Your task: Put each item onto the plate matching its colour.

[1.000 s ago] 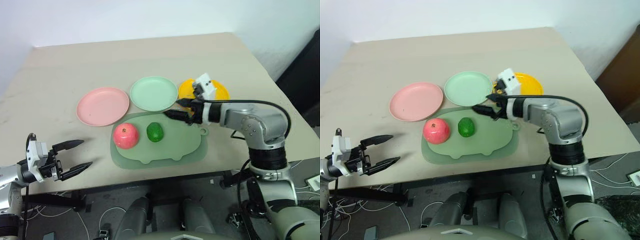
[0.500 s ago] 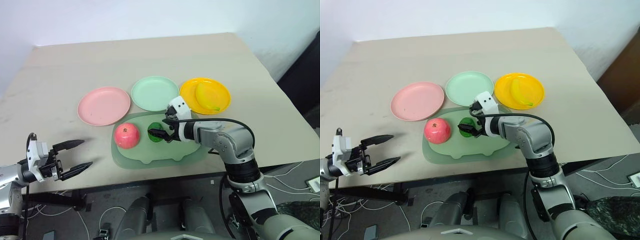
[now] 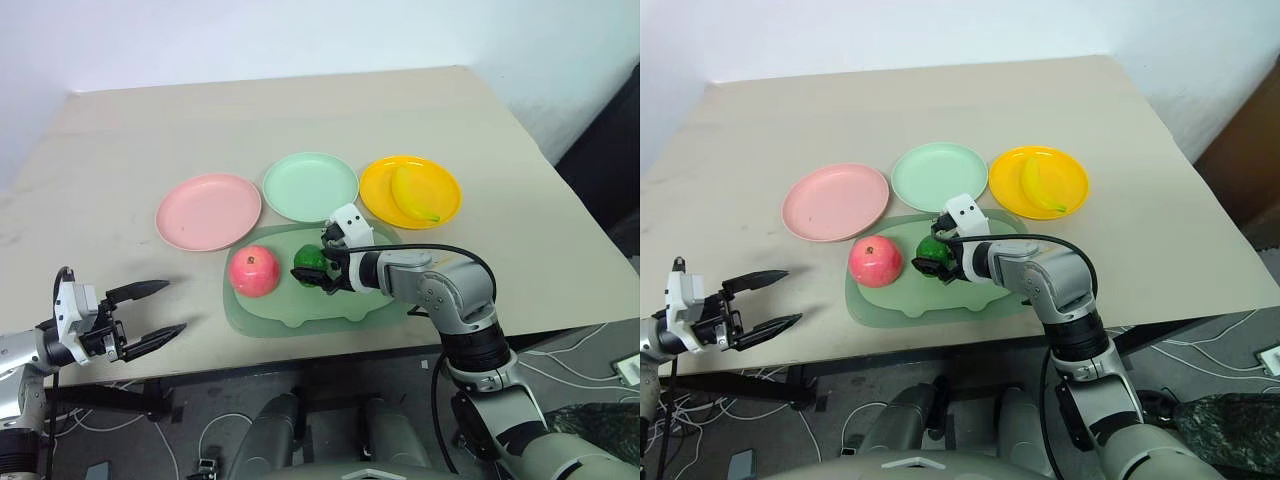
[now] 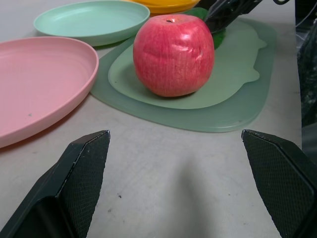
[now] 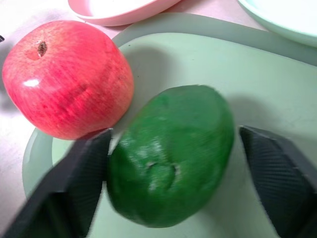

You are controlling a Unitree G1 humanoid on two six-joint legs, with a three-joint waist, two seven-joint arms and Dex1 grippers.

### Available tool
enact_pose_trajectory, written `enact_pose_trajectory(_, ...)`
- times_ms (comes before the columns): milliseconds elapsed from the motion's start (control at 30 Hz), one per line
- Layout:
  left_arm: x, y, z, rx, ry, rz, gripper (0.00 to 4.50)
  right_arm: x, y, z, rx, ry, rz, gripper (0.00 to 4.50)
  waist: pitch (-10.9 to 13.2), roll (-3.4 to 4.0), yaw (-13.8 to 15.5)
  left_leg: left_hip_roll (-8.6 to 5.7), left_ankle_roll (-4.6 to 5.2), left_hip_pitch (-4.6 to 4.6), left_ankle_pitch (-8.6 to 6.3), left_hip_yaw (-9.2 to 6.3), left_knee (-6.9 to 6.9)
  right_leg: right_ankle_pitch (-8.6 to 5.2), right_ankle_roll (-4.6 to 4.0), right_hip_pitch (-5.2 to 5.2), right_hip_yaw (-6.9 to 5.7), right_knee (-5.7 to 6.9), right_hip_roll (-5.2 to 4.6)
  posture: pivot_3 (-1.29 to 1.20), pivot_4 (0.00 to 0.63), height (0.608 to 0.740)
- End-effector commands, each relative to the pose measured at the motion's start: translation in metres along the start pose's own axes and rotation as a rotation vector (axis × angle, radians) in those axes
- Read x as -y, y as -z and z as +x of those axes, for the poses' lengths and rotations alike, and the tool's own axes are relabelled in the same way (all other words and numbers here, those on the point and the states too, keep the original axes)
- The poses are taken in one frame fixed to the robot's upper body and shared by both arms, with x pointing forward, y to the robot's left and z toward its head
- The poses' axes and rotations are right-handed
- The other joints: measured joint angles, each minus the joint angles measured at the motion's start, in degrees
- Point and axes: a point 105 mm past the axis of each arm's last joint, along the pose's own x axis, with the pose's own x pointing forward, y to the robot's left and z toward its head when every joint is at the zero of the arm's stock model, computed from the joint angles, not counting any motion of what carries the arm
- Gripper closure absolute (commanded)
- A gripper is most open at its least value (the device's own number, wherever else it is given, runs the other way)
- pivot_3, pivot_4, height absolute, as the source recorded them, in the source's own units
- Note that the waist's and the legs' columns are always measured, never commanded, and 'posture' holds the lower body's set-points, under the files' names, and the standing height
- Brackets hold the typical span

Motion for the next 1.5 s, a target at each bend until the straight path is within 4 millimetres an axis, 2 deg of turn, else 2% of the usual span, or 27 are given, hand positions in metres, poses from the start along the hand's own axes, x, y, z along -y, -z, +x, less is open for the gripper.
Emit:
enact_pose_trajectory(33, -0.001, -0.004, 0.002, 0.003, 0.002, 0.023, 0.00, 0.001, -0.006, -0.001, 0.016, 0.010, -0.013, 1.43, 0.00, 0.00, -0.01, 0.00, 0.00, 0.00, 0.00, 0.00, 0.00, 0.00, 0.00, 0.00, 0.00, 0.00, 0.00, 0.00, 0.150, 0.737)
enact_pose_trajectory(133, -0.001, -0.004, 0.002, 0.002, 0.001, 0.023, 0.00, 0.004, -0.020, -0.006, 0.052, 0.003, -0.023, 1.50, 0.00, 0.01, -0.02, 0.00, 0.00, 0.00, 0.00, 0.00, 0.00, 0.00, -0.01, 0.00, 0.00, 0.00, 0.00, 0.00, 0.150, 0.737)
enact_pose_trajectory(267, -0.003, -0.004, 0.002, -0.002, -0.002, 0.024, 0.00, 0.020, -0.071, -0.016, 0.225, 0.017, -0.012, 1.52, 0.02, 0.02, -0.09, 0.00, 0.00, -0.01, 0.00, 0.00, 0.00, 0.03, -0.04, -0.02, 0.00, 0.00, 0.00, 0.00, 0.150, 0.737)
enact_pose_trajectory(333, -0.004, -0.004, 0.003, -0.003, -0.002, 0.024, 0.00, 0.032, -0.087, -0.013, 0.263, 0.050, -0.028, 1.52, 0.01, 0.02, -0.15, 0.01, 0.00, 0.00, 0.00, 0.00, 0.00, 0.05, -0.06, -0.03, -0.01, 0.00, 0.01, 0.00, 0.150, 0.737)
enact_pose_trajectory(433, -0.004, -0.004, 0.004, -0.001, 0.000, 0.025, 0.00, 0.056, -0.100, -0.003, 0.284, 0.143, -0.049, 1.52, 0.01, 0.01, -0.24, 0.02, 0.00, 0.02, 0.00, 0.00, -0.02, 0.05, -0.06, -0.03, -0.01, -0.01, 0.05, 0.00, 0.150, 0.737)
enact_pose_trajectory(567, -0.003, -0.003, 0.006, 0.001, -0.001, 0.025, 0.00, 0.075, -0.111, 0.013, 0.290, 0.220, -0.081, 1.52, 0.02, 0.02, -0.67, -0.01, -0.01, 0.01, 0.01, 0.01, -0.02, 0.07, -0.03, -0.01, 0.00, -0.03, 0.06, 0.00, 0.150, 0.737)
enact_pose_trajectory(800, 0.000, -0.002, 0.003, -0.002, -0.012, 0.022, 0.00, 0.091, -0.116, 0.030, 0.303, 0.289, -0.082, 1.52, 0.02, 0.03, -1.66, 0.03, -0.06, 0.03, 0.05, 0.00, -0.03, 0.18, 0.14, -0.05, 0.02, 0.12, 0.18, 0.00, 0.150, 0.737)
enact_pose_trajectory(1200, -0.001, -0.003, 0.006, -0.003, -0.012, 0.023, 0.00, 0.085, -0.113, 0.042, 0.316, 0.257, -0.058, 1.52, 0.04, 0.06, -1.50, 0.08, -0.21, 0.08, 0.13, -0.11, -0.03, 0.17, -0.17, -0.15, 0.02, 0.34, 0.28, 0.00, 0.150, 0.737)
enact_pose_trajectory(1233, -0.001, -0.003, 0.006, -0.003, -0.011, 0.023, 0.00, 0.085, -0.113, 0.042, 0.321, 0.250, -0.056, 0.83, 0.04, 0.06, -1.48, 0.08, -0.21, 0.08, 0.13, -0.11, -0.03, 0.17, -0.17, -0.15, 0.02, 0.34, 0.29, 0.00, 0.150, 0.737)
enact_pose_trajectory(1333, -0.001, -0.003, 0.007, -0.003, -0.008, 0.023, 0.00, 0.084, -0.116, 0.037, 0.342, 0.220, -0.059, 0.02, 0.04, 0.07, -1.50, 0.08, -0.22, 0.08, 0.14, -0.12, -0.03, 0.17, -0.17, -0.15, 0.02, 0.34, 0.30, 0.00, 0.150, 0.737)
enact_pose_trajectory(1500, -0.001, -0.002, 0.008, -0.005, -0.003, 0.021, 0.00, 0.082, -0.121, 0.023, 0.381, 0.161, -0.053, 0.02, 0.05, 0.07, -1.44, 0.08, -0.23, 0.08, 0.14, -0.12, -0.03, 0.18, -0.16, -0.16, 0.03, 0.34, 0.30, 0.00, 0.150, 0.737)
